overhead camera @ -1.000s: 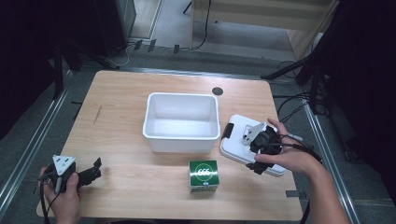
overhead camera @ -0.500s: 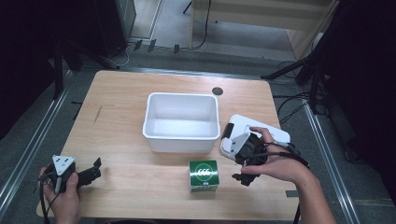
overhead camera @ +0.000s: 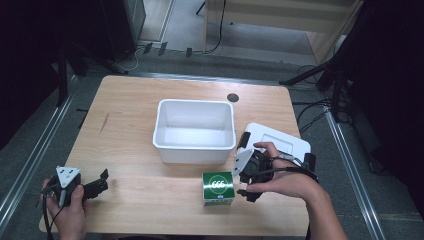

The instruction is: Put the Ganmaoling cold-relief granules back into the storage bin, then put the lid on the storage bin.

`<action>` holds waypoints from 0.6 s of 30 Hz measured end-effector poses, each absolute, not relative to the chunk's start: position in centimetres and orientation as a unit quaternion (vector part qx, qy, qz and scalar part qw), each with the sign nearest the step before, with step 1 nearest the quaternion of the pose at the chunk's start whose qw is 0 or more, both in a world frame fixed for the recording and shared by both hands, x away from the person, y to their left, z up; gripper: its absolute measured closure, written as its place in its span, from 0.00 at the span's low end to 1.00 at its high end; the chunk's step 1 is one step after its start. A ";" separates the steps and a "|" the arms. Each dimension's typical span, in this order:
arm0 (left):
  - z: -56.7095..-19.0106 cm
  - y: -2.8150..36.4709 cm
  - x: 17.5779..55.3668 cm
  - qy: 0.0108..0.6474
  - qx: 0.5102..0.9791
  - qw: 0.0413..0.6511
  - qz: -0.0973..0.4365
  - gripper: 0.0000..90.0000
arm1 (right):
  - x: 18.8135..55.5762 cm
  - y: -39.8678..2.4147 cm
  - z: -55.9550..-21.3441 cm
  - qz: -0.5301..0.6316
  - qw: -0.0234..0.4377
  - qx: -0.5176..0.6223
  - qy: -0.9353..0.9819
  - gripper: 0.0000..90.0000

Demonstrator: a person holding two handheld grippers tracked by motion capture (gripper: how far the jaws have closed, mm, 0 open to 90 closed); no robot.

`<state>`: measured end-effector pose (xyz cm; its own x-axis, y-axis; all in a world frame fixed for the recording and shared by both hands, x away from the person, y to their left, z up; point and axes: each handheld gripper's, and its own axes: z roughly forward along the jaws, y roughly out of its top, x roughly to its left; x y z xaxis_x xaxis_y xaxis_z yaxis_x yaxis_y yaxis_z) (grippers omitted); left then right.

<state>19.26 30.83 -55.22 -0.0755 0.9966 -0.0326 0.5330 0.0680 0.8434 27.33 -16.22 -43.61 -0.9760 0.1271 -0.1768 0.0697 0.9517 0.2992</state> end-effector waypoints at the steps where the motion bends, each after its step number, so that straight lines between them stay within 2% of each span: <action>1: -55.2 30.8 19.3 0.648 0.590 0.338 0.343 0.00 | 27.2 -16.0 -43.6 0.147 0.095 0.047 0.983 0.14; 18: -55.2 30.8 19.2 0.646 0.590 0.341 0.343 0.00 | 26.4 -12.8 -44.2 0.148 0.099 0.001 0.984 0.12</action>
<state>19.20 30.82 -55.21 -0.0709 0.9969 -0.0356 0.5290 0.0678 0.8459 26.38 -12.84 -44.22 -0.9802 0.0315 -0.1953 -0.0273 0.9563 0.2912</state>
